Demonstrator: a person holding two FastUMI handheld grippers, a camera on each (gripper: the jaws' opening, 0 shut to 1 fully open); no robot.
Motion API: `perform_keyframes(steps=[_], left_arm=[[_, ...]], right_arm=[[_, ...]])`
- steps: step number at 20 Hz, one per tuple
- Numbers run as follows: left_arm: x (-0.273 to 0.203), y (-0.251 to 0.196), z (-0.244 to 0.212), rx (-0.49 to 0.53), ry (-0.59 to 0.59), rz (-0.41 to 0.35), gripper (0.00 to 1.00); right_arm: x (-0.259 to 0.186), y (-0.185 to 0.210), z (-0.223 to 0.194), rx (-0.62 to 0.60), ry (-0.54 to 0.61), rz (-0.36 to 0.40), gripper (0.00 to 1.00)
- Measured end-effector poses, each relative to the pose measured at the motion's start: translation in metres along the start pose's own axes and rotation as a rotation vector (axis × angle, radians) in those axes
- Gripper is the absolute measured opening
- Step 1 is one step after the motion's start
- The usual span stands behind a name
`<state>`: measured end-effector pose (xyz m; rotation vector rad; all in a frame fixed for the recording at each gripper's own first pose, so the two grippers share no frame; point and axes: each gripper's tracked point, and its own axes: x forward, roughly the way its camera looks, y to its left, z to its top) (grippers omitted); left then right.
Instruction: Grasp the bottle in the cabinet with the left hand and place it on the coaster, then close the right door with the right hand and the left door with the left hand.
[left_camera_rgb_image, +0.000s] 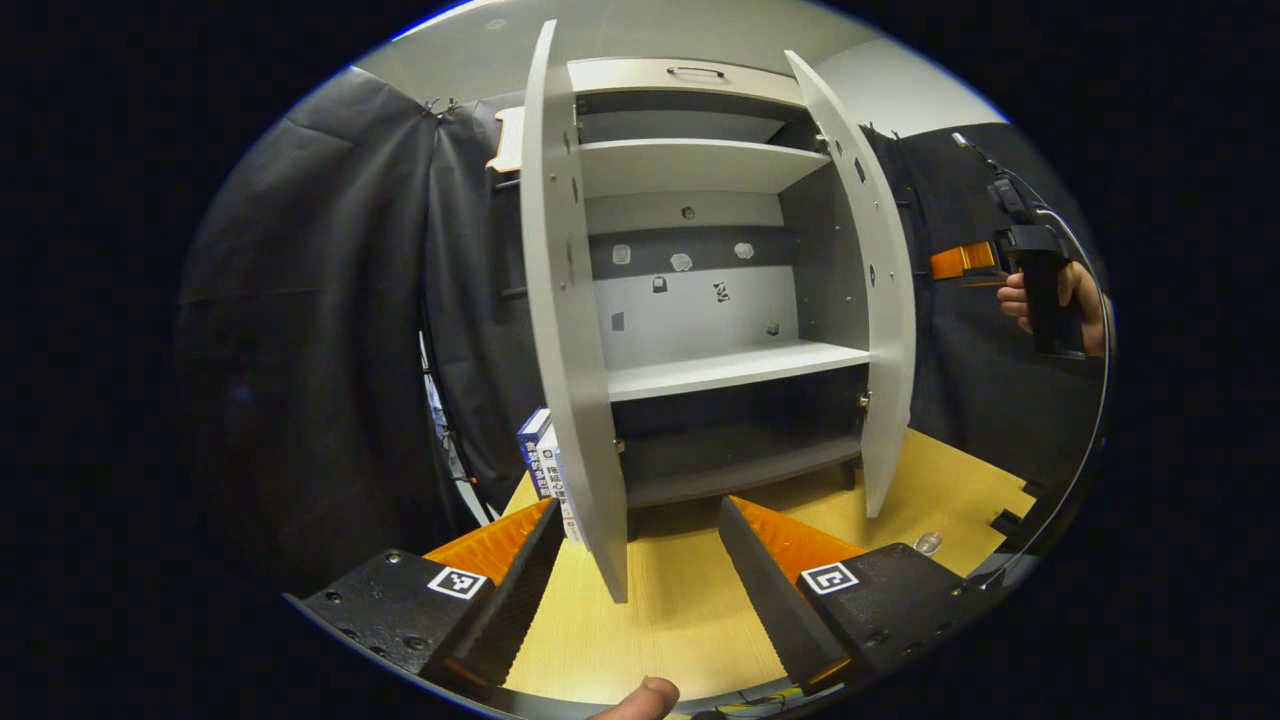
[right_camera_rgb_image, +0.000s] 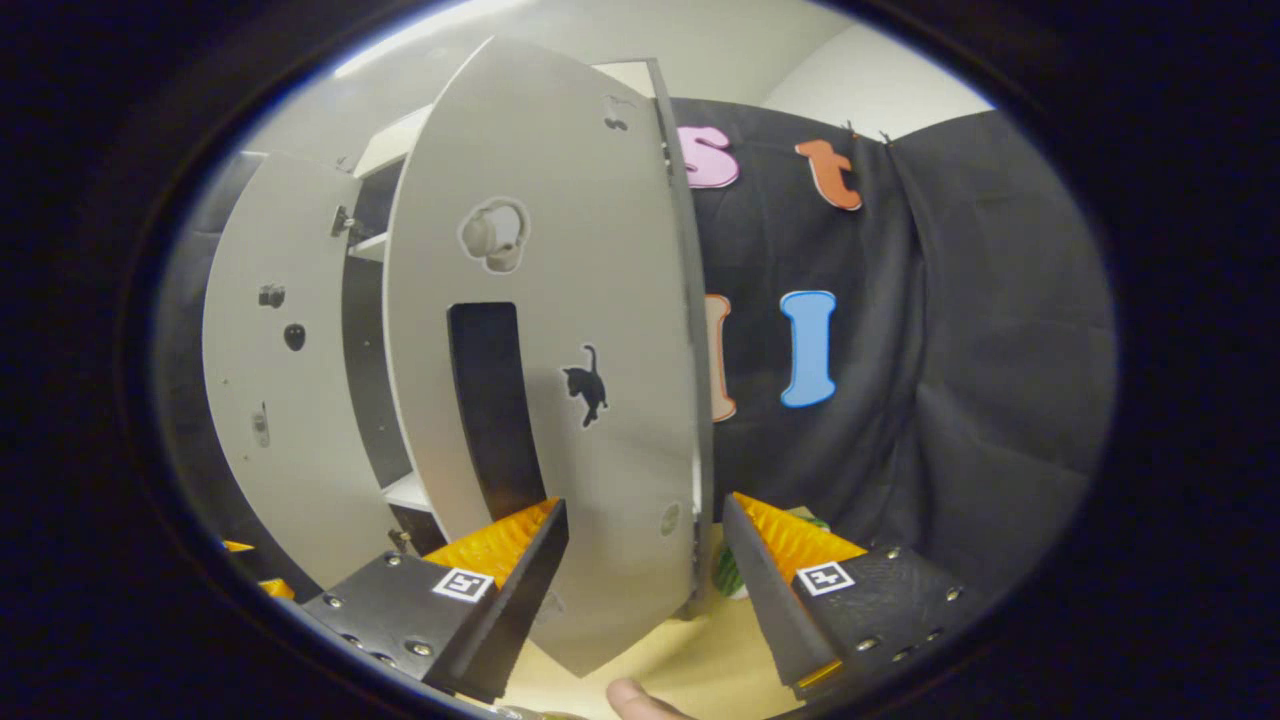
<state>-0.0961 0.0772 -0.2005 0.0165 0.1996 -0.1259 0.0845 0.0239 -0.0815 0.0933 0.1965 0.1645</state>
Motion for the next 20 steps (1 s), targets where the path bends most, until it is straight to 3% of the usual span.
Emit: perform_keyframes(steps=[4, 10, 16, 17, 20], left_arm=[[-0.016, 0.030, -0.008, -0.015, 0.014, 0.053, 0.99], [-0.028, 0.088, 0.001, -0.057, -0.006, 0.166, 0.98], [-0.007, 0.144, 0.023, -0.138, -0.030, 0.266, 0.98], [0.000, 0.146, 0.027, -0.145, -0.033, 0.262, 0.98], [0.023, 0.153, 0.033, -0.152, -0.036, 0.269, 0.96]], right_arm=[[0.010, 0.020, 0.000, -0.047, -0.002, 0.006, 0.92], [0.009, 0.015, -0.018, -0.041, 0.038, -0.006, 0.97], [-0.002, -0.011, -0.026, 0.007, 0.052, -0.049, 0.92], [-0.004, -0.016, -0.026, 0.016, 0.050, -0.057, 0.98], [-0.012, -0.028, -0.025, 0.026, 0.045, -0.079, 0.98]])
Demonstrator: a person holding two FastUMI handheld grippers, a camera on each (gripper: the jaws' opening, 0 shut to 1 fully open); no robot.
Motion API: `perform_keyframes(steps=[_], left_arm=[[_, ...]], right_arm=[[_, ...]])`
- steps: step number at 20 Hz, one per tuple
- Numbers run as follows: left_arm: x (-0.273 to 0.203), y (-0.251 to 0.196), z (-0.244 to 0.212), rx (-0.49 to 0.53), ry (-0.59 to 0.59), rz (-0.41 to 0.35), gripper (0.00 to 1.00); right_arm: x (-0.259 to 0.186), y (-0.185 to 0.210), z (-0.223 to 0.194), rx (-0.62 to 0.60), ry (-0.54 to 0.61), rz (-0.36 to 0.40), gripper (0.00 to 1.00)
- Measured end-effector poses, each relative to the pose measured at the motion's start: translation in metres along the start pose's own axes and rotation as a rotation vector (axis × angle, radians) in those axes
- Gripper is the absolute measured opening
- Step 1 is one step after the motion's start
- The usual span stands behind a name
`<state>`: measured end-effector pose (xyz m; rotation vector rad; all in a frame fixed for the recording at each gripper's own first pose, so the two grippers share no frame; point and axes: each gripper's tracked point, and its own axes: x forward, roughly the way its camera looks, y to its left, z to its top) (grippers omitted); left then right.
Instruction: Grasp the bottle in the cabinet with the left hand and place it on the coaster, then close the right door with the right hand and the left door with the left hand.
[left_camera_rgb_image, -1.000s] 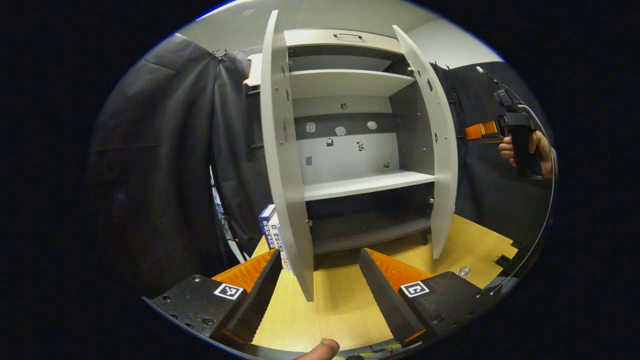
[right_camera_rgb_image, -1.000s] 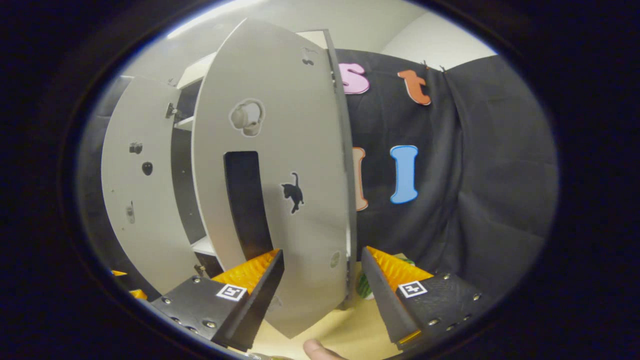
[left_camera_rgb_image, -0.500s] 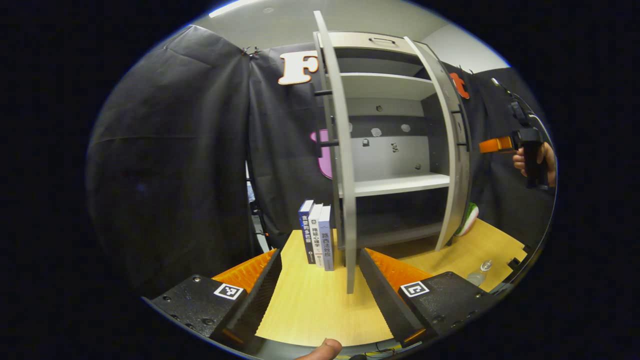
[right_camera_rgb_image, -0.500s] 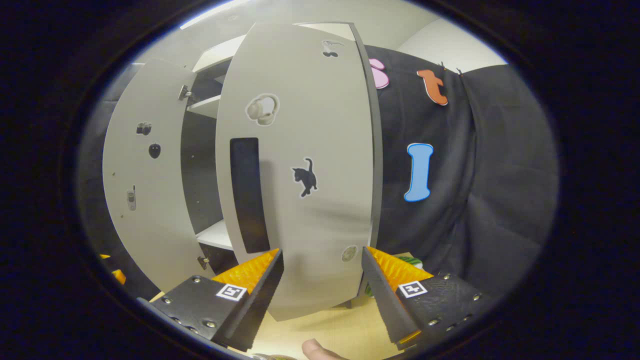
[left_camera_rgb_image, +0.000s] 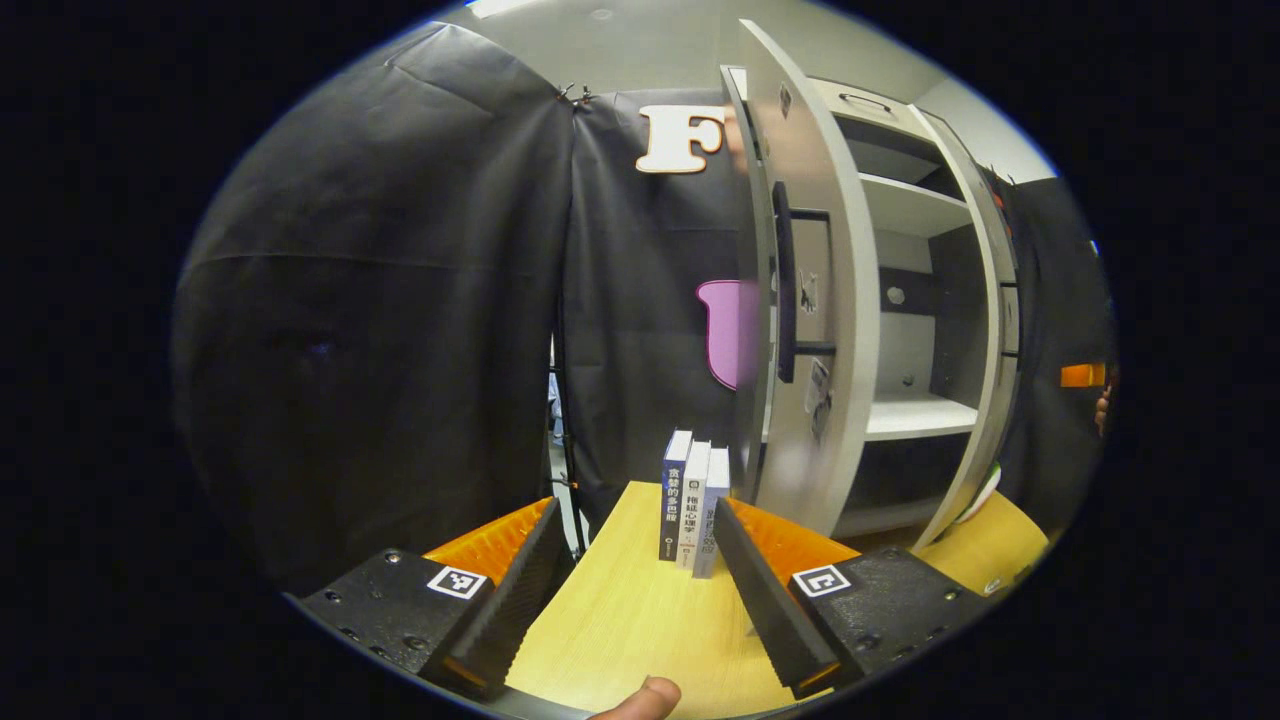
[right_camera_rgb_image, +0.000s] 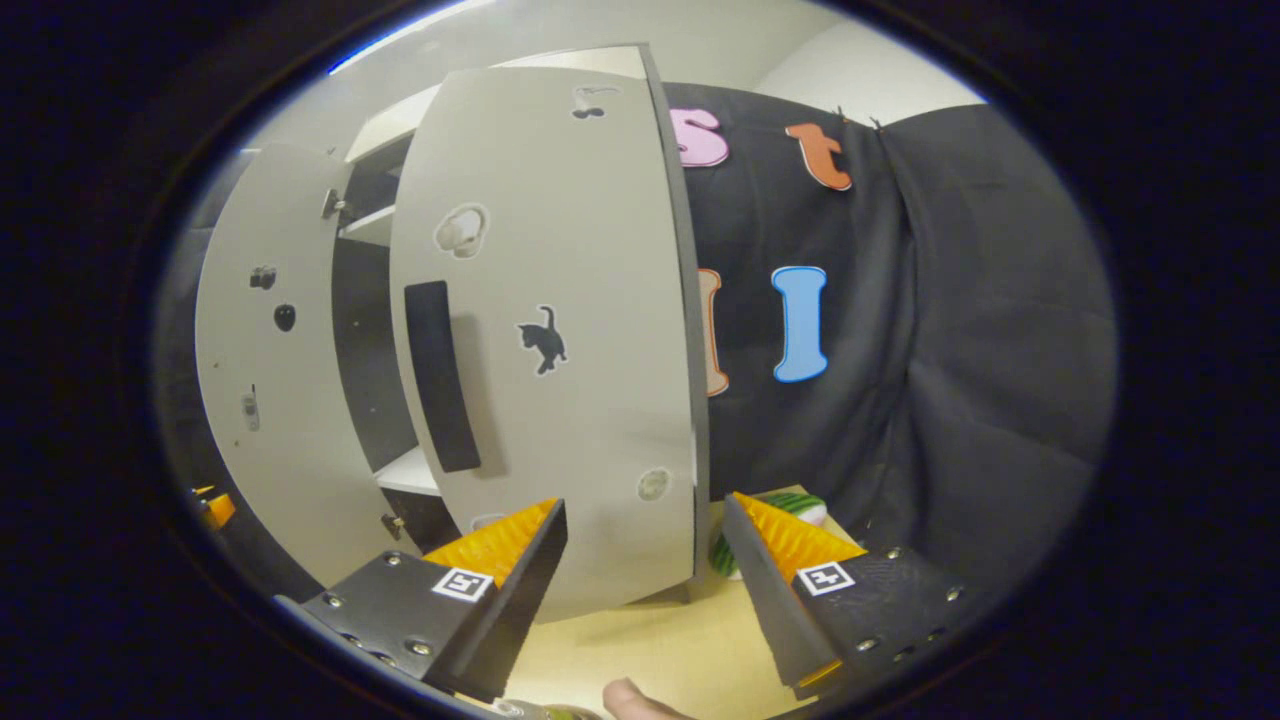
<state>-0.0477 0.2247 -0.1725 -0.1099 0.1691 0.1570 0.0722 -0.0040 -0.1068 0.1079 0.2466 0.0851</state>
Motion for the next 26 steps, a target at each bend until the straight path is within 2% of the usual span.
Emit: perform_keyframes(steps=[1, 2, 7, 11, 14, 16, 17, 19, 22, 26], left_arm=[[0.007, -0.002, 0.004, 0.001, -0.004, -0.001, 0.95], [0.012, -0.001, 0.011, 0.007, -0.014, 0.005, 0.96], [0.030, -0.013, 0.037, 0.011, -0.050, -0.030, 0.95], [0.033, -0.033, 0.038, 0.013, -0.037, -0.072, 0.94], [0.031, -0.055, 0.032, 0.050, -0.019, -0.122, 0.95], [0.030, -0.063, 0.036, 0.104, -0.033, -0.102, 0.95], [0.029, -0.061, 0.036, 0.121, -0.040, -0.089, 0.91], [0.029, -0.071, 0.032, 0.095, -0.029, -0.096, 0.91], [0.026, -0.082, 0.027, -0.012, 0.019, -0.121, 0.91], [0.028, -0.083, 0.026, -0.051, 0.028, -0.107, 0.92]], right_arm=[[-0.004, -0.004, 0.001, -0.001, -0.007, -0.007, 0.98], [-0.008, -0.007, 0.003, -0.002, -0.011, -0.010, 0.92], [-0.033, -0.014, 0.013, -0.008, -0.041, -0.017, 0.92], [-0.053, -0.010, 0.030, -0.016, -0.090, 0.007, 0.92], [-0.064, -0.015, 0.034, -0.011, -0.103, 0.006, 0.92], [-0.070, -0.020, 0.033, 0.000, -0.104, 0.005, 0.92], [-0.073, -0.022, 0.033, 0.004, -0.105, 0.006, 0.92], [-0.079, -0.029, 0.033, 0.018, -0.109, 0.005, 0.92], [-0.083, -0.038, 0.033, 0.025, -0.111, 0.005, 0.92], [-0.085, -0.046, 0.035, 0.016, -0.114, 0.005, 0.92]])
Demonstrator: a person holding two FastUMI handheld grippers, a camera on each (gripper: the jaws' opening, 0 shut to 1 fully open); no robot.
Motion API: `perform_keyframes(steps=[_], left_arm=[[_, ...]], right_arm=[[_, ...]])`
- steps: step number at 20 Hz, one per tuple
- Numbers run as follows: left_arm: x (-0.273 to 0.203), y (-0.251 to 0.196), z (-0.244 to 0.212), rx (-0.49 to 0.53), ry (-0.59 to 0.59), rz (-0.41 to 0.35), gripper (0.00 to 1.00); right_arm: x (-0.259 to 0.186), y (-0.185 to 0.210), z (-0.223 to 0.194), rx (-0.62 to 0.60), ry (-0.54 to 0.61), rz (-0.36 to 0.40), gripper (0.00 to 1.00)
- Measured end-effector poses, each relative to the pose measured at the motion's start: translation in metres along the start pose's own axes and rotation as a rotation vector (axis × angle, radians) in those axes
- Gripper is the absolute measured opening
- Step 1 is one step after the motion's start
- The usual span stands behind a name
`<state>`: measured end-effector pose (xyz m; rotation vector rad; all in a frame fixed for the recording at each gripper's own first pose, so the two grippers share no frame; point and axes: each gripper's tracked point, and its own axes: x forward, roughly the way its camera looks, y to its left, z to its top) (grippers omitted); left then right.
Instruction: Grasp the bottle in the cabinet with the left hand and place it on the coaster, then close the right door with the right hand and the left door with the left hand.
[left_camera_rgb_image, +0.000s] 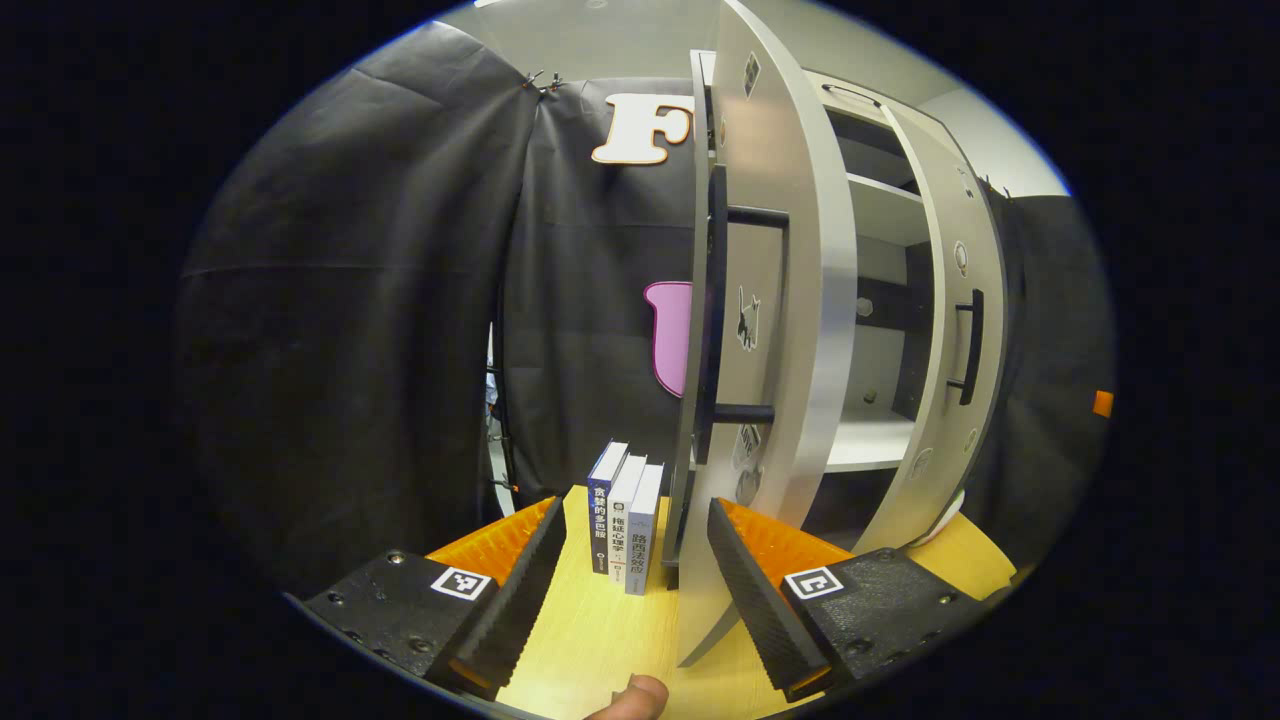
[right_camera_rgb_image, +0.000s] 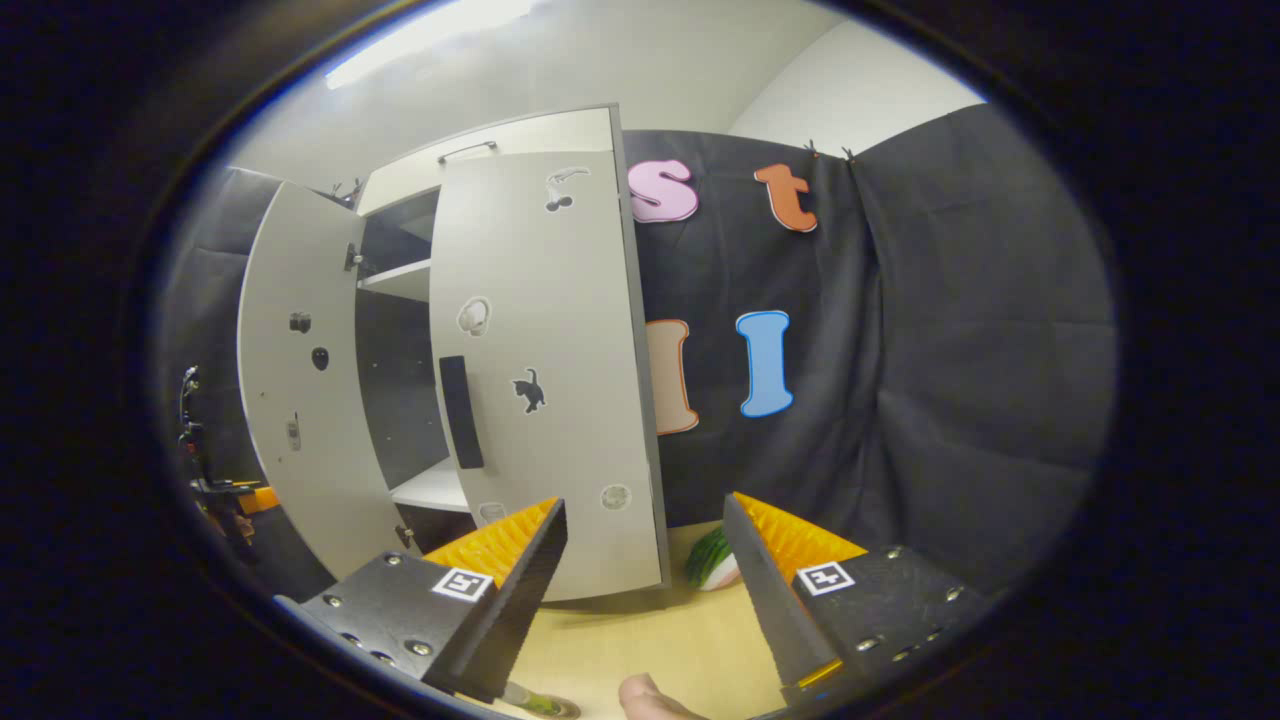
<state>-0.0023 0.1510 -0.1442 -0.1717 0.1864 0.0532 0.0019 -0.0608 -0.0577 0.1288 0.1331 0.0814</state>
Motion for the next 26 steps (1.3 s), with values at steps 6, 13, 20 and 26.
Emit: perform_keyframes(steps=[6, 13, 20, 26], left_arm=[[0.002, -0.035, 0.001, 0.056, -0.001, -0.066, 0.94], [0.006, -0.057, 0.001, 0.093, -0.011, -0.095, 0.89], [0.007, -0.062, -0.001, 0.066, -0.005, -0.126, 0.94], [0.025, -0.087, -0.011, 0.126, -0.006, -0.138, 0.95]], right_arm=[[-0.005, -0.009, 0.002, 0.010, -0.008, -0.009, 0.92], [-0.011, -0.020, 0.001, -0.011, -0.007, -0.034, 0.98], [-0.020, -0.013, 0.002, -0.022, -0.011, -0.043, 0.97], [-0.025, 0.001, 0.000, -0.052, -0.001, -0.041, 0.95]])
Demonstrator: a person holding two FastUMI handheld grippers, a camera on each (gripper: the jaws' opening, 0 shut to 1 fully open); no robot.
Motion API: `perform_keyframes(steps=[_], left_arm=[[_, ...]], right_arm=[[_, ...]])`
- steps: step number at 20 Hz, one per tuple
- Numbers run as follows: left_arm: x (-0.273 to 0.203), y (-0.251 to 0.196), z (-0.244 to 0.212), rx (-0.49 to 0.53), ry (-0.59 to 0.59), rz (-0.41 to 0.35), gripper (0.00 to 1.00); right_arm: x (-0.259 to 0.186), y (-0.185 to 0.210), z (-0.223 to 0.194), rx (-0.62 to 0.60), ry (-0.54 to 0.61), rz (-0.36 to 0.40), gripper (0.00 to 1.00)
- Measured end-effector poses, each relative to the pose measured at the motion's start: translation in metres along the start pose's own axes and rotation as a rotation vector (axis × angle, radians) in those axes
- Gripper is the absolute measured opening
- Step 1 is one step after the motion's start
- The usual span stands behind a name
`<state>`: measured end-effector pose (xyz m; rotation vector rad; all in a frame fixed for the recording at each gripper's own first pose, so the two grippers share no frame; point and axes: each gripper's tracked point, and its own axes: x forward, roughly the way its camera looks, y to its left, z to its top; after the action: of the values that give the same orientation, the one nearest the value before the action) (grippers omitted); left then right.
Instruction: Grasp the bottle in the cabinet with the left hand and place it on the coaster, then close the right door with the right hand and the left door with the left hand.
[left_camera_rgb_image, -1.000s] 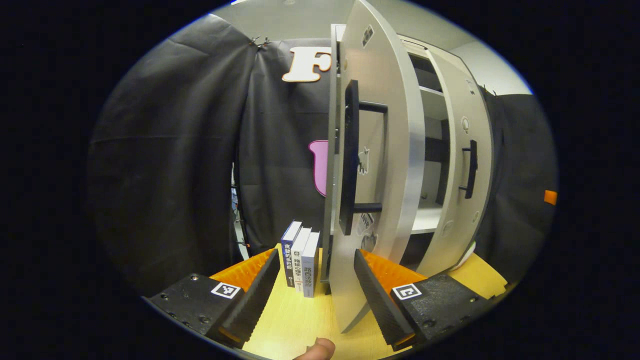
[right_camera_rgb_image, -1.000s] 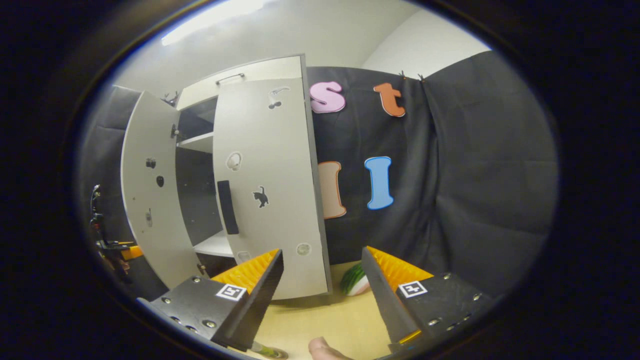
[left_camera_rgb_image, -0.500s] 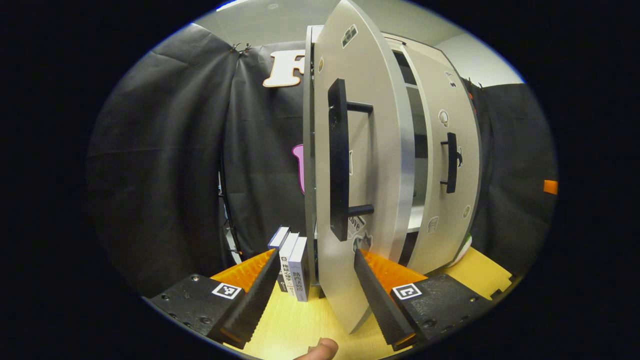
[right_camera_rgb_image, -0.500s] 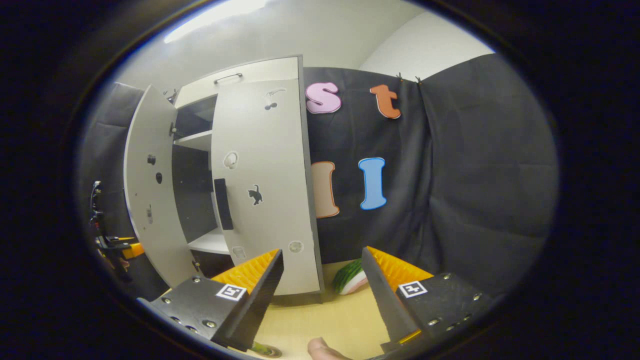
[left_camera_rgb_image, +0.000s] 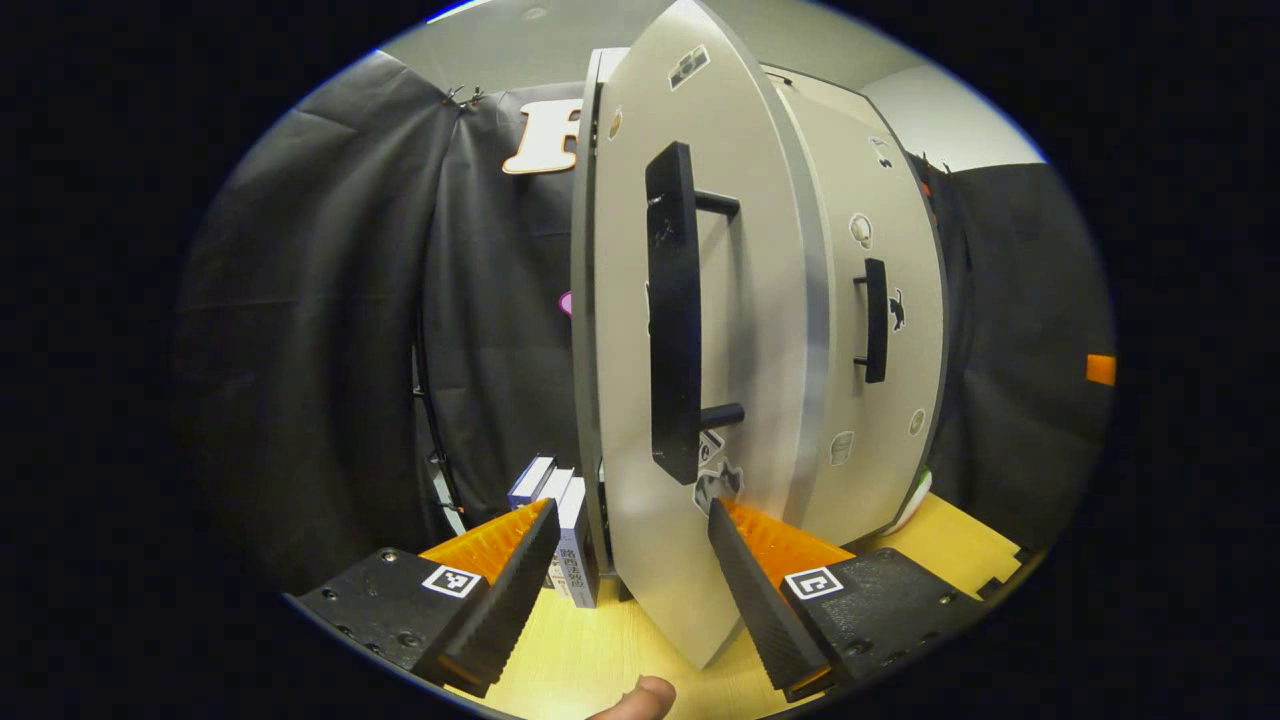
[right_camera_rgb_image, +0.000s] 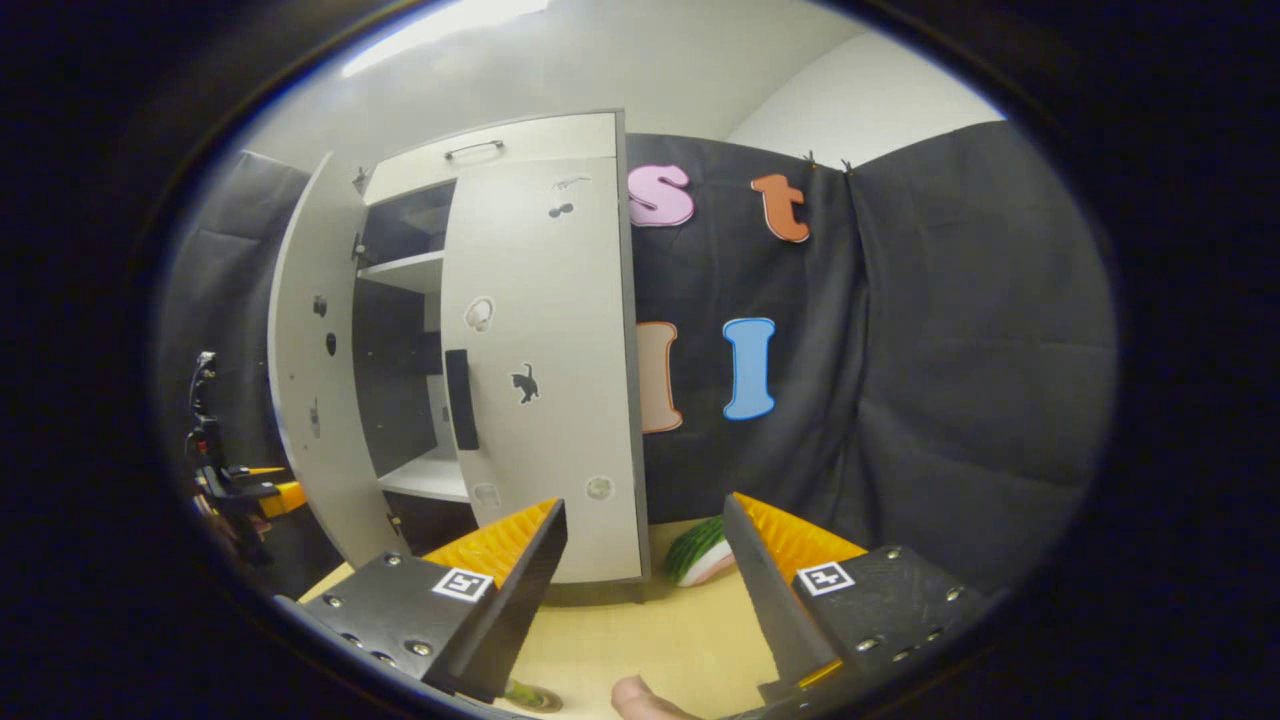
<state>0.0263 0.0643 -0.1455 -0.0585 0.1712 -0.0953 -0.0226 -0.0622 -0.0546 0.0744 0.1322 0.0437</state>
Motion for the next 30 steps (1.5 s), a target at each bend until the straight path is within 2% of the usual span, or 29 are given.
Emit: perform_keyframes(steps=[2, 3, 4, 8, 10, 11, 13, 15, 20, 23, 24, 25, 30], left_arm=[[0.007, 0.001, -0.003, 0.028, 0.002, 0.009, 0.94], [0.011, -0.001, -0.003, 0.031, 0.003, 0.007, 0.89], [0.016, -0.005, -0.002, 0.025, 0.000, -0.003, 0.93], [0.031, -0.029, 0.003, 0.013, -0.001, -0.066, 0.93], [0.036, -0.035, 0.009, 0.028, -0.016, -0.070, 0.91], [0.037, -0.037, 0.011, 0.041, -0.022, -0.073, 0.95], [0.039, -0.042, 0.014, 0.065, -0.030, -0.081, 0.98], [0.040, -0.040, 0.013, 0.081, -0.022, -0.083, 1.00], [0.034, -0.038, 0.008, 0.045, -0.008, -0.101, 0.98], [0.025, -0.028, 0.011, 0.034, -0.003, -0.076, 0.98], [0.021, -0.027, 0.012, 0.026, -0.002, -0.069, 0.98], [0.017, -0.027, 0.015, 0.017, -0.004, -0.061, 0.98], [-0.012, -0.018, 0.028, -0.002, -0.007, 0.004, 0.98]], right_arm=[[0.000, 0.003, -0.001, -0.014, 0.004, -0.005, 0.95], [0.000, 0.006, -0.001, -0.014, 0.007, -0.005, 0.98], [-0.002, 0.009, -0.002, -0.014, 0.008, -0.005, 0.95], [0.003, 0.023, -0.007, -0.017, 0.017, -0.007, 0.95], [0.007, 0.033, -0.005, -0.031, 0.017, -0.005, 0.95], [0.009, 0.037, -0.005, -0.039, 0.015, -0.006, 0.95], [0.012, 0.046, -0.006, -0.050, 0.012, -0.009, 0.98], [0.016, 0.055, -0.004, -0.054, 0.004, -0.019, 0.95], [0.026, 0.074, -0.005, -0.053, -0.013, -0.035, 0.95], [0.030, 0.085, -0.010, -0.050, 0.000, -0.013, 0.97], [0.031, 0.088, -0.010, -0.056, 0.002, -0.003, 0.95], [0.030, 0.089, -0.009, -0.065, 0.000, 0.005, 0.97], [0.025, 0.094, -0.003, -0.063, 0.011, 0.044, 0.95]])
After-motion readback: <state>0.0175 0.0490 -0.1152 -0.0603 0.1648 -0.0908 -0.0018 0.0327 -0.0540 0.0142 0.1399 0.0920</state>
